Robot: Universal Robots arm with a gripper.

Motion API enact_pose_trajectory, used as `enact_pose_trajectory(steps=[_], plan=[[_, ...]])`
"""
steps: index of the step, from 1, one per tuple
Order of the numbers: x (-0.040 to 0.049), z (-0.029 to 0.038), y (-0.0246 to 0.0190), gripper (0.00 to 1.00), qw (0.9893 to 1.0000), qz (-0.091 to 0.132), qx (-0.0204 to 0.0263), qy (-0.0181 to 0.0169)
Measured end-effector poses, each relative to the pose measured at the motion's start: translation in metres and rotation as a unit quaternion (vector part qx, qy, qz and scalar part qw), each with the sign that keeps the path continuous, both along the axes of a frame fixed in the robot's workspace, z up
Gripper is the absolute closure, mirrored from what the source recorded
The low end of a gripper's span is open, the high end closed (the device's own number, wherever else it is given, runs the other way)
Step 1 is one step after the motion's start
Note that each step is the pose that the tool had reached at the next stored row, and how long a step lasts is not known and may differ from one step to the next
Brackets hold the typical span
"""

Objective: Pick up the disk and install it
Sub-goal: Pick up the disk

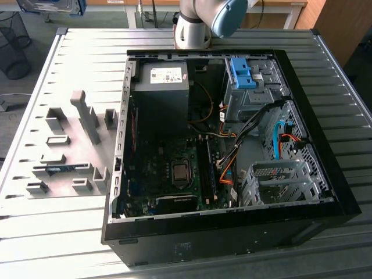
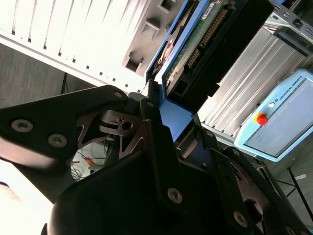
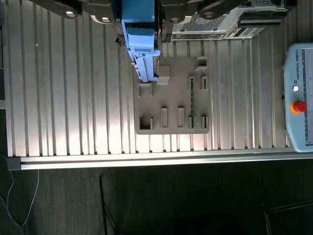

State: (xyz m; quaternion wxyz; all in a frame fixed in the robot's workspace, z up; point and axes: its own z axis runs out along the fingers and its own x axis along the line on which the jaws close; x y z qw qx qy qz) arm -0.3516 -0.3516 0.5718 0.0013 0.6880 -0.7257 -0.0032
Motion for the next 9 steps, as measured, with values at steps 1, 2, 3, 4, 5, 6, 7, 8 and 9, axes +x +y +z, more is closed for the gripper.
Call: enact_pose_trajectory(steps=[1, 2, 3, 4, 5, 6, 7, 8, 9], plan=[[0.0, 0.0, 0.0, 0.63, 1.0, 0.0, 0.0, 0.0], [0.0002, 0.0, 0.0, 0.63, 1.0, 0.0, 0.0, 0.0], [0.0004, 0.0, 0.0, 0.63, 1.0, 0.0, 0.0, 0.0], [0.0004, 0.0, 0.0, 0.63, 1.0, 0.0, 0.0, 0.0], [0.0004, 0.0, 0.0, 0.63, 1.0, 0.0, 0.0, 0.0], [0.0004, 0.0, 0.0, 0.63, 1.0, 0.0, 0.0, 0.0], [0.0004, 0.0, 0.0, 0.63, 1.0, 0.0, 0.0, 0.0], [0.0004, 0.0, 0.0, 0.63, 1.0, 0.0, 0.0, 0.0], [0.0004, 0.0, 0.0, 0.63, 1.0, 0.0, 0.0, 0.0]])
